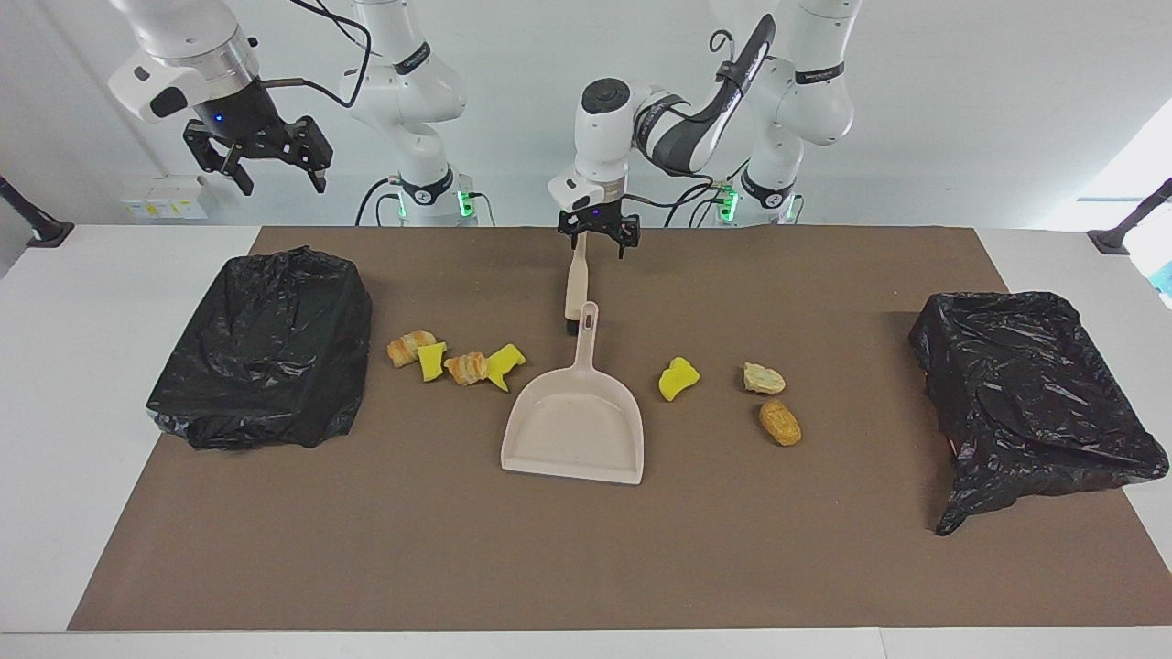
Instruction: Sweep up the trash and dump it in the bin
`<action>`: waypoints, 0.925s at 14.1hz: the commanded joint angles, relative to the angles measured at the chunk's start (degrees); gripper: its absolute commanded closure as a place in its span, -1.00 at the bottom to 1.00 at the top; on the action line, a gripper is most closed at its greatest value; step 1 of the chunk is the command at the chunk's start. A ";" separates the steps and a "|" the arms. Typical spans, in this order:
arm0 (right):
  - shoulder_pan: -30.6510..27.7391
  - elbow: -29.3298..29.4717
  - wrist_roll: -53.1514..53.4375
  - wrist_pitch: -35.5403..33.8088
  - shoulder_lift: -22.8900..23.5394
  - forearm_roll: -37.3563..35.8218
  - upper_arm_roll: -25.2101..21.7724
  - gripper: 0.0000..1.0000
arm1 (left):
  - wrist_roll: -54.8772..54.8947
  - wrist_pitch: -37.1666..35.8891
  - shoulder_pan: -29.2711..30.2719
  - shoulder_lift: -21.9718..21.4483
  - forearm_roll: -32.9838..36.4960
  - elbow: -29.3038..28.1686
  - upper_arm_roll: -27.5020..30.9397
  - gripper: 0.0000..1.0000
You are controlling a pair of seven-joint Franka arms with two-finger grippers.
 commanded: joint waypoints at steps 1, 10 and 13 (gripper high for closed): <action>-0.69 -1.43 -0.66 0.00 -1.35 0.28 0.16 -1.00 | -2.46 1.46 -4.06 -0.69 0.49 -1.89 1.21 -1.00; -0.69 -1.43 -0.66 -0.17 -1.35 0.28 0.07 -1.00 | -4.40 0.58 -4.69 1.86 0.49 -1.36 1.30 0.72; -0.69 -1.43 -0.66 -0.17 -1.35 0.28 0.07 -1.00 | -3.96 -2.31 -4.51 1.25 0.49 -1.19 1.64 1.00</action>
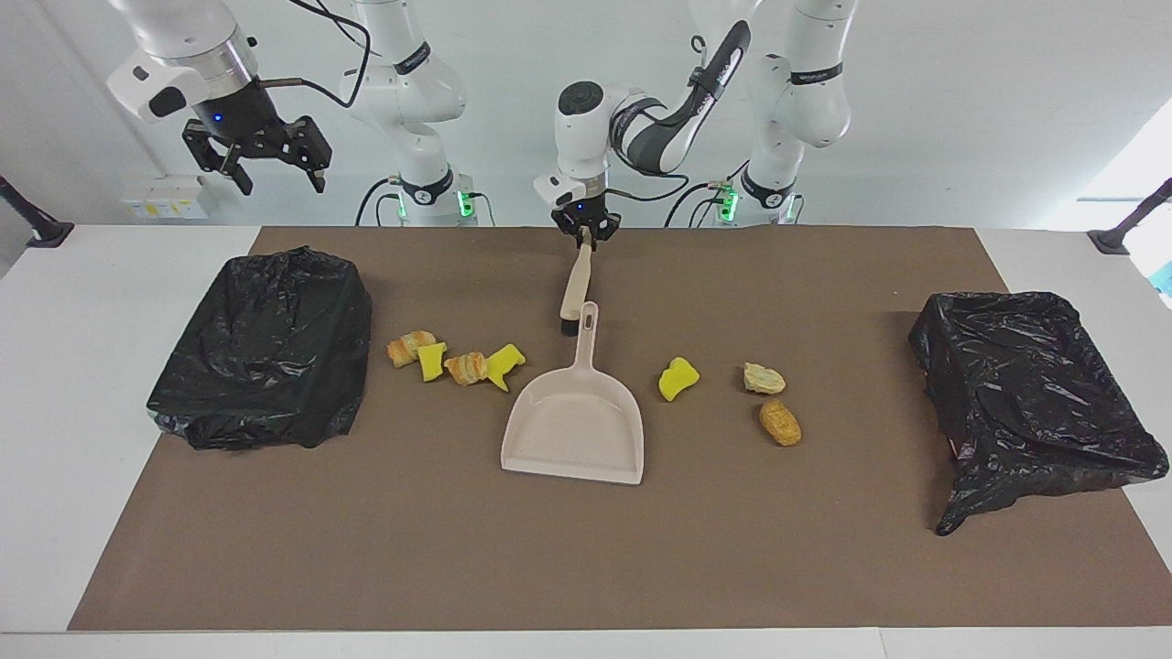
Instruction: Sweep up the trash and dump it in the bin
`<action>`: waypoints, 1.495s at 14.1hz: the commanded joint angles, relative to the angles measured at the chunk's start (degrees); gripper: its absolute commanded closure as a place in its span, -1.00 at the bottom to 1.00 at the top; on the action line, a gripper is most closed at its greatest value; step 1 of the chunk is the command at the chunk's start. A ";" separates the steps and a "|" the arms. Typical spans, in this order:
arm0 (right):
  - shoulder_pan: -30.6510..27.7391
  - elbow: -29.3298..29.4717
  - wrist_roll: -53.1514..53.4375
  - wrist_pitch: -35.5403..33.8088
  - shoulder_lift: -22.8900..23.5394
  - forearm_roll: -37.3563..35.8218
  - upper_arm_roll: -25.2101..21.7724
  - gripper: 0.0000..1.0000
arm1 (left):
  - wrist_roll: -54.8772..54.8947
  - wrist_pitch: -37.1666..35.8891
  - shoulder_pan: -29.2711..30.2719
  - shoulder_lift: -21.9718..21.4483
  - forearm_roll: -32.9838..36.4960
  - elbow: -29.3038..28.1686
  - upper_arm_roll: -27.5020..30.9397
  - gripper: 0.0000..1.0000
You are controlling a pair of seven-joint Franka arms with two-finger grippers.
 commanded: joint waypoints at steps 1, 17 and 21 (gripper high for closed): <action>-0.59 -1.37 -0.66 -0.17 -1.28 0.28 0.10 -1.00 | -0.30 -3.88 0.36 -1.55 0.47 -0.09 1.24 1.00; 4.22 -4.98 4.25 8.51 0.47 0.37 2.74 -1.00 | 7.77 -16.48 25.04 -3.67 14.01 5.89 1.33 1.00; 13.62 -4.28 13.27 16.15 10.21 0.54 2.83 -1.00 | 14.19 -14.54 34.27 1.43 14.01 11.85 1.33 1.00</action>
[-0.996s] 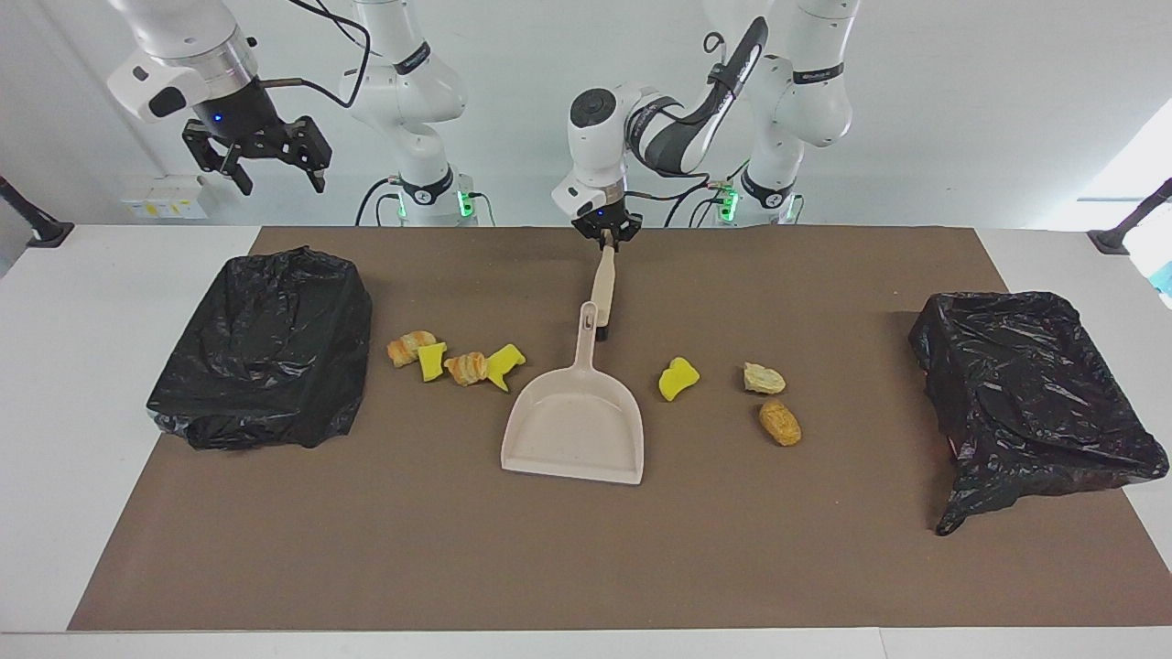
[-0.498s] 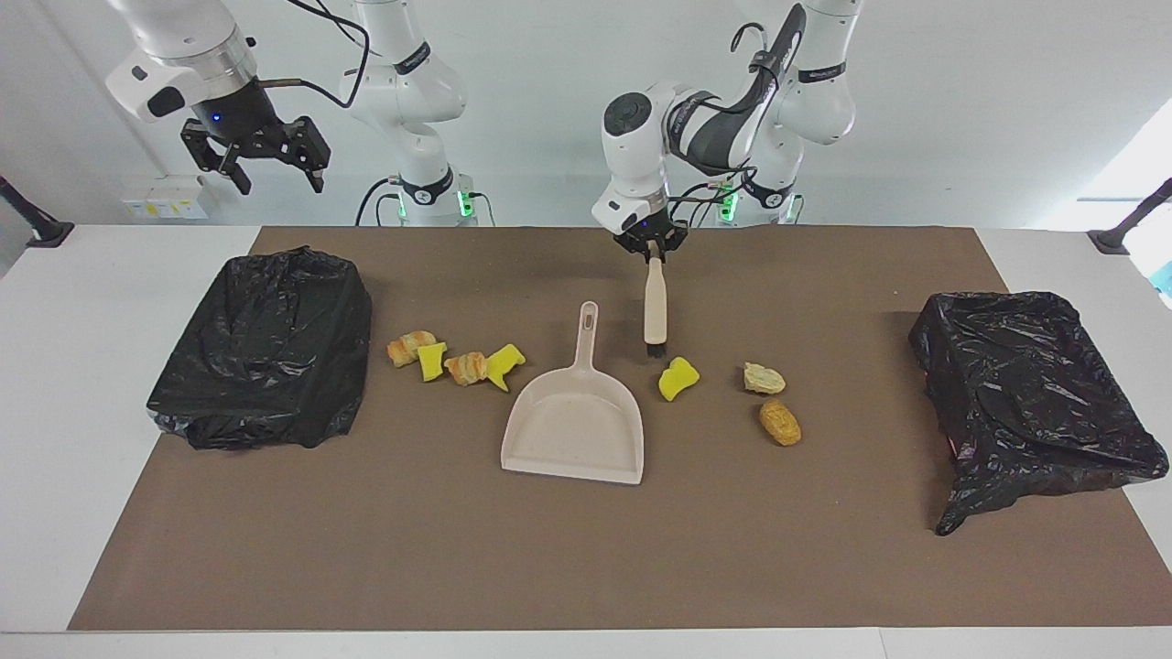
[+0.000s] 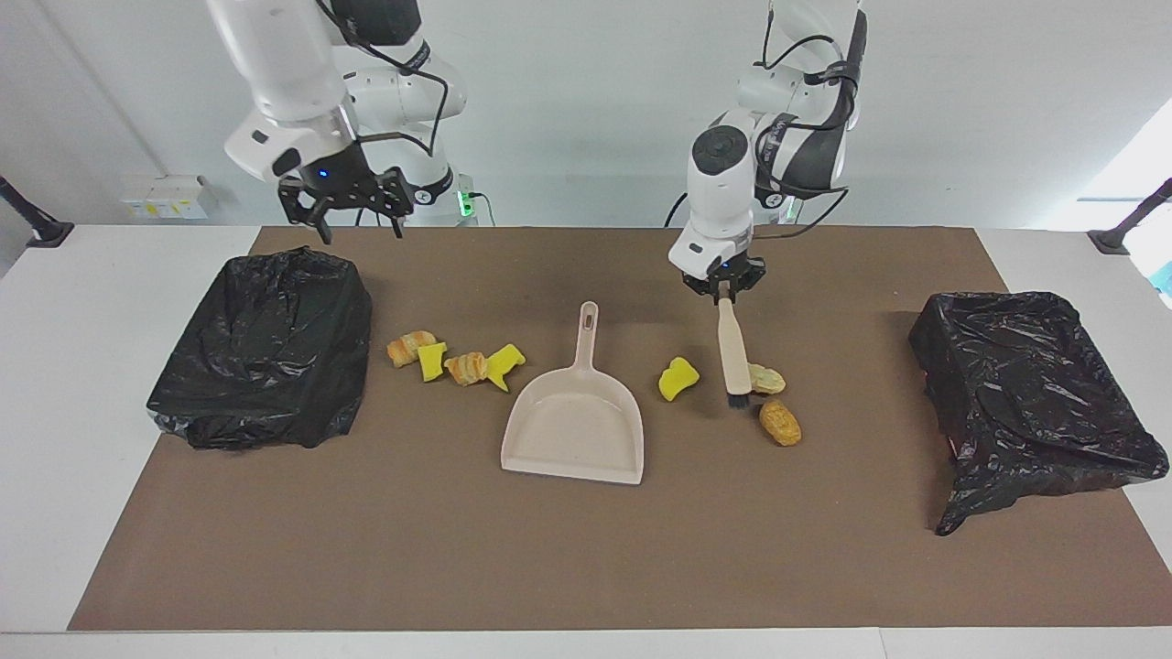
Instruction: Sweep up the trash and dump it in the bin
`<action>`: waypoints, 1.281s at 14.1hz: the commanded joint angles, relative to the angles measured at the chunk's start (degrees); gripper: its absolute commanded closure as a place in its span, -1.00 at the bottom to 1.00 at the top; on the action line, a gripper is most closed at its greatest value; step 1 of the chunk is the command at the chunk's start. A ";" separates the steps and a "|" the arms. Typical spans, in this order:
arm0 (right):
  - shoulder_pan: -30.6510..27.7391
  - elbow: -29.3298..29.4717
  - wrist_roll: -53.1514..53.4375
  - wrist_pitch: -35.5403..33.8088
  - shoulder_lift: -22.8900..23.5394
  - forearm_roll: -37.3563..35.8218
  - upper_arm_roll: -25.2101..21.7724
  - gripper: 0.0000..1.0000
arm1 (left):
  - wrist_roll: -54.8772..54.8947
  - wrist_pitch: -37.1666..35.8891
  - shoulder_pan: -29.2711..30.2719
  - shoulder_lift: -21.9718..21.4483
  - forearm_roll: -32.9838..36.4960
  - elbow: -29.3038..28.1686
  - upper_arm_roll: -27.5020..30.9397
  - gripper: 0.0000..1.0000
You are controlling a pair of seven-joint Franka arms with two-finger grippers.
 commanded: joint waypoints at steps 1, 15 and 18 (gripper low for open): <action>4.70 1.46 8.57 5.75 6.91 0.56 -0.09 -1.00 | 2.66 1.41 4.93 4.19 0.93 4.82 -0.67 1.00; 21.85 0.94 33.55 24.40 24.67 7.68 0.00 -1.00 | 33.69 13.18 22.79 4.21 -0.56 -2.36 -1.02 1.00; 21.68 -0.63 34.01 24.58 24.86 7.68 0.00 -1.00 | 33.52 14.16 22.09 2.28 -1.18 -5.79 -1.37 1.00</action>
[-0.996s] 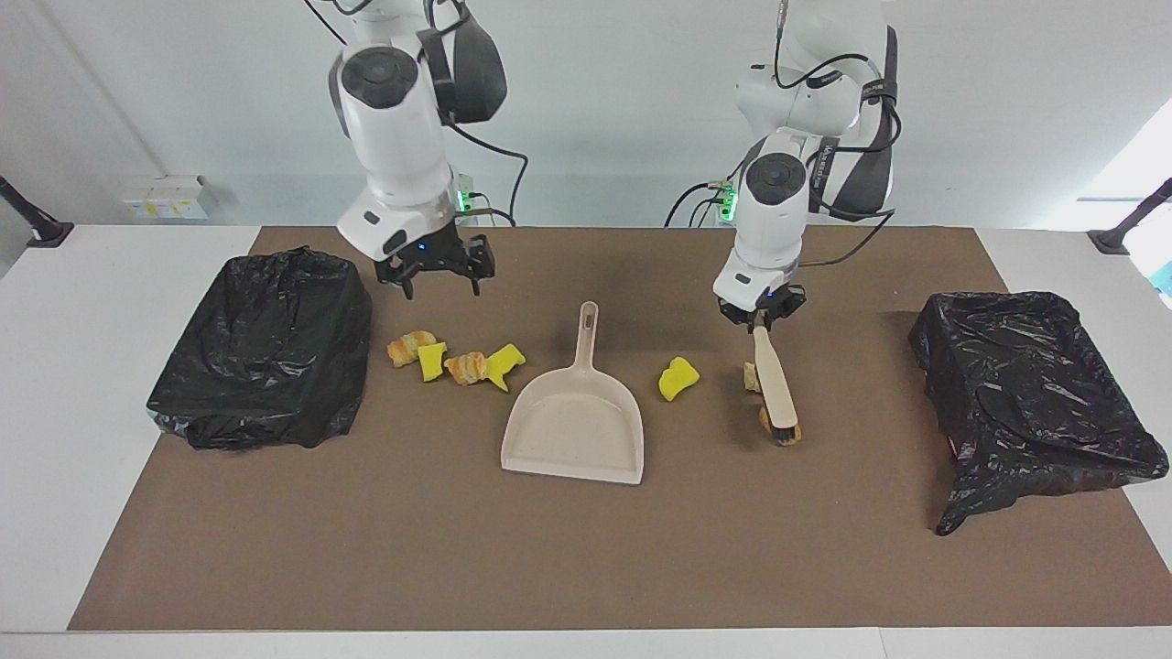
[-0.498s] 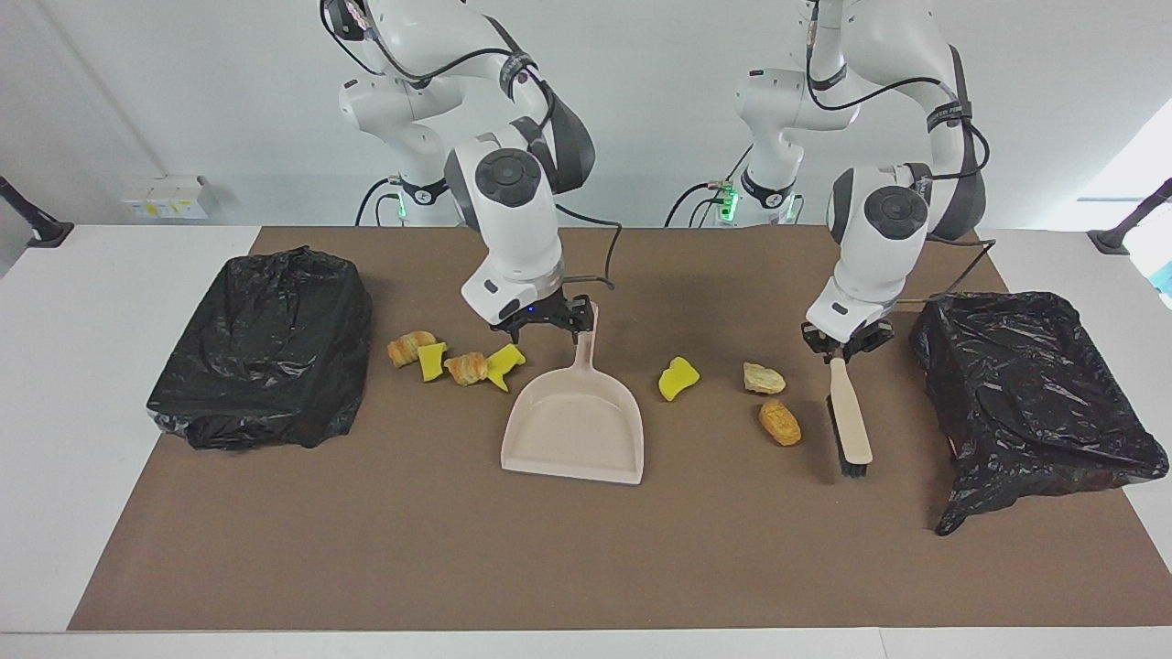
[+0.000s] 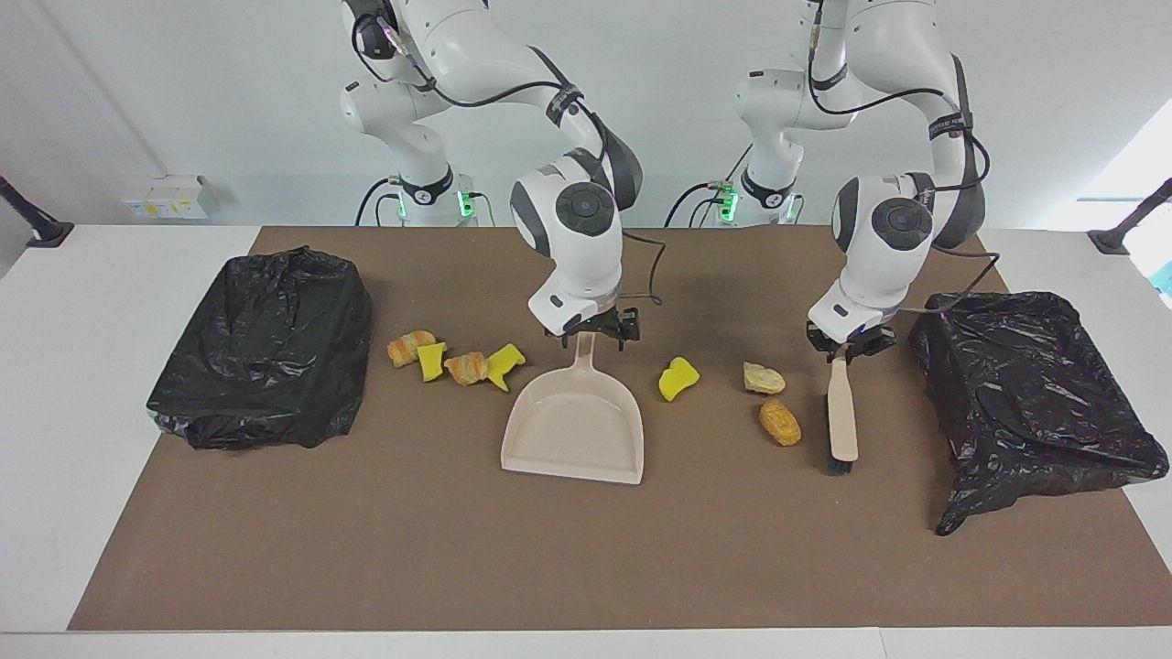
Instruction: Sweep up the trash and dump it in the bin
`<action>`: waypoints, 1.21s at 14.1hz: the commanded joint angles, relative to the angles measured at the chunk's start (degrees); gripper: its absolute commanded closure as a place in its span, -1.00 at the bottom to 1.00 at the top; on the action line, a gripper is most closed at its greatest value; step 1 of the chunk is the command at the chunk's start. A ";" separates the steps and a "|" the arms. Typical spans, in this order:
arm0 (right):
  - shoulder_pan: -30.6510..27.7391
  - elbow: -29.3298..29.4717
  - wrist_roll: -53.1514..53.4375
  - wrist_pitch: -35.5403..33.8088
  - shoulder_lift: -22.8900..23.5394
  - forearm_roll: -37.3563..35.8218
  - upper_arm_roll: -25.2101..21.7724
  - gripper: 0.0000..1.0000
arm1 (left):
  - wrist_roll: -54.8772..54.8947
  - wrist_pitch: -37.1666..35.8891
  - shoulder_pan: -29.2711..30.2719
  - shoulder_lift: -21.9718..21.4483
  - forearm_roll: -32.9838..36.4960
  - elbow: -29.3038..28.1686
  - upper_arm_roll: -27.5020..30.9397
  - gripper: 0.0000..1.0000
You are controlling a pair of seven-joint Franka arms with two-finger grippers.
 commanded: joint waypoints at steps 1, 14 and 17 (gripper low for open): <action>-0.32 -2.29 0.69 1.02 -0.58 1.26 -0.21 -1.00 | 0.92 1.74 -0.72 -4.04 -0.81 -5.28 -0.71 1.00; -0.31 -2.03 0.26 -5.05 -1.37 0.39 -0.21 1.00 | -7.94 0.60 -12.84 -8.00 -6.34 -10.13 -0.71 1.00; -2.76 -2.12 -13.66 -6.09 -4.18 1.26 -0.30 1.00 | -11.90 0.42 -14.79 -8.61 -6.61 -10.57 -0.62 1.00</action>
